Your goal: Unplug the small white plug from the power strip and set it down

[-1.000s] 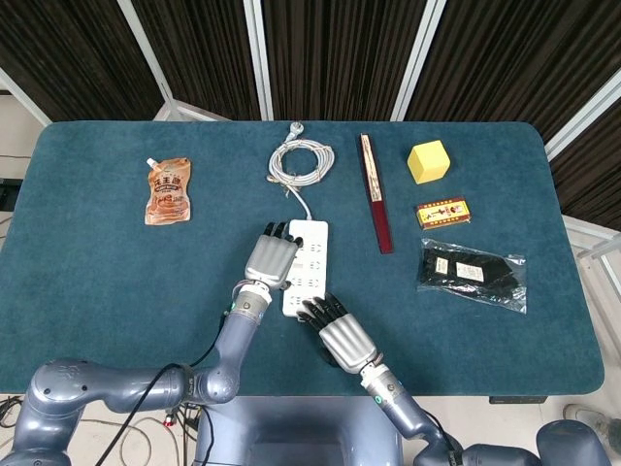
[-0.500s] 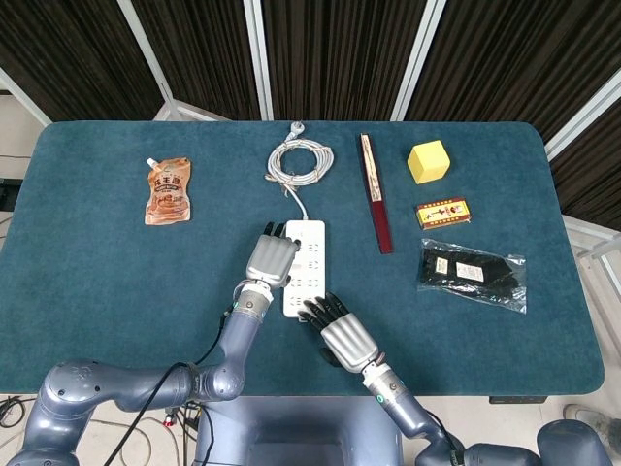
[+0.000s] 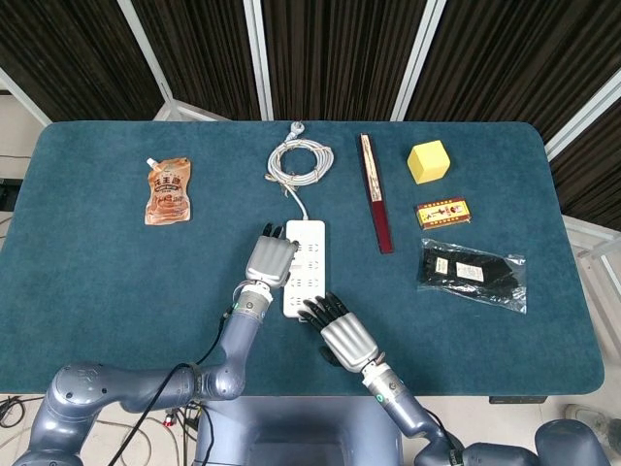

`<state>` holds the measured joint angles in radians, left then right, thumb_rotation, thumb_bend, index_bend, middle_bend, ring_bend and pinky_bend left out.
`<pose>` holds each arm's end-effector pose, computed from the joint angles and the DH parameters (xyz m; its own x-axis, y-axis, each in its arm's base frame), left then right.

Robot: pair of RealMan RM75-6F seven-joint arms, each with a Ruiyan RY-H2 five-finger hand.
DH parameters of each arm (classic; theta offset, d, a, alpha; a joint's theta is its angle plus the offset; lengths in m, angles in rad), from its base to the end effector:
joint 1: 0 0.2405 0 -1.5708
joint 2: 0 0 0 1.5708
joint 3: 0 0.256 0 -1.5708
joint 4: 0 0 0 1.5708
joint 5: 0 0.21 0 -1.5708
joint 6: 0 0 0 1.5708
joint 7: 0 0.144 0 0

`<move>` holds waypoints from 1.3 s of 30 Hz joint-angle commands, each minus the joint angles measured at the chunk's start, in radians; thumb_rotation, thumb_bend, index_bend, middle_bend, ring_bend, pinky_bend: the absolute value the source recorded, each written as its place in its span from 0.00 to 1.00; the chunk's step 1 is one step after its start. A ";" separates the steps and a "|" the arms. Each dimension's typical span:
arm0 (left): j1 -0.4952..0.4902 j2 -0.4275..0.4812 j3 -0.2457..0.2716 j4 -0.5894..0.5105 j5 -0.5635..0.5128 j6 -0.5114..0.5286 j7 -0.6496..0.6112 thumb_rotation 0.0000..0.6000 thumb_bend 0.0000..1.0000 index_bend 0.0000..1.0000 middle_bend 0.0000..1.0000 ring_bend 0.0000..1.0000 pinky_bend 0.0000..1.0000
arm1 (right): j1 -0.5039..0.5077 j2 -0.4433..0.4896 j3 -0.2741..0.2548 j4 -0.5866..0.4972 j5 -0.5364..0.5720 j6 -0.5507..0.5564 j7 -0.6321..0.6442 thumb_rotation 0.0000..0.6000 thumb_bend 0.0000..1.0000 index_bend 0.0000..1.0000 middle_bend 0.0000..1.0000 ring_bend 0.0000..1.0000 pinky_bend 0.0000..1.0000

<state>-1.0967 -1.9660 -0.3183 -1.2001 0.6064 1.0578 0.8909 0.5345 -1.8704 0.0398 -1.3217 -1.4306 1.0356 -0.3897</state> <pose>-0.0348 0.3704 -0.1101 0.6050 0.2132 0.7671 0.7864 -0.3106 -0.5339 -0.1464 -0.2416 -0.1141 0.4777 -0.2892 0.8296 -0.8044 -0.5235 0.2807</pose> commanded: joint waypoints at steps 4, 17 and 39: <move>0.002 -0.011 0.001 0.024 0.026 -0.007 -0.026 1.00 0.30 0.49 0.52 0.15 0.13 | 0.000 -0.001 -0.002 0.005 0.004 -0.002 0.002 1.00 0.41 0.14 0.18 0.08 0.07; 0.007 -0.031 0.006 0.046 0.054 -0.017 -0.040 1.00 0.29 0.46 0.47 0.15 0.13 | -0.001 -0.002 -0.003 0.009 0.008 -0.001 0.008 1.00 0.41 0.14 0.18 0.08 0.07; 0.014 -0.076 0.000 0.096 0.113 -0.005 -0.069 1.00 0.40 0.70 0.73 0.27 0.17 | 0.000 -0.001 -0.005 0.018 0.009 -0.002 0.021 1.00 0.41 0.14 0.18 0.08 0.07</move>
<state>-1.0825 -2.0387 -0.3161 -1.1074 0.7110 1.0479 0.8288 0.5349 -1.8711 0.0347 -1.3034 -1.4218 1.0338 -0.3690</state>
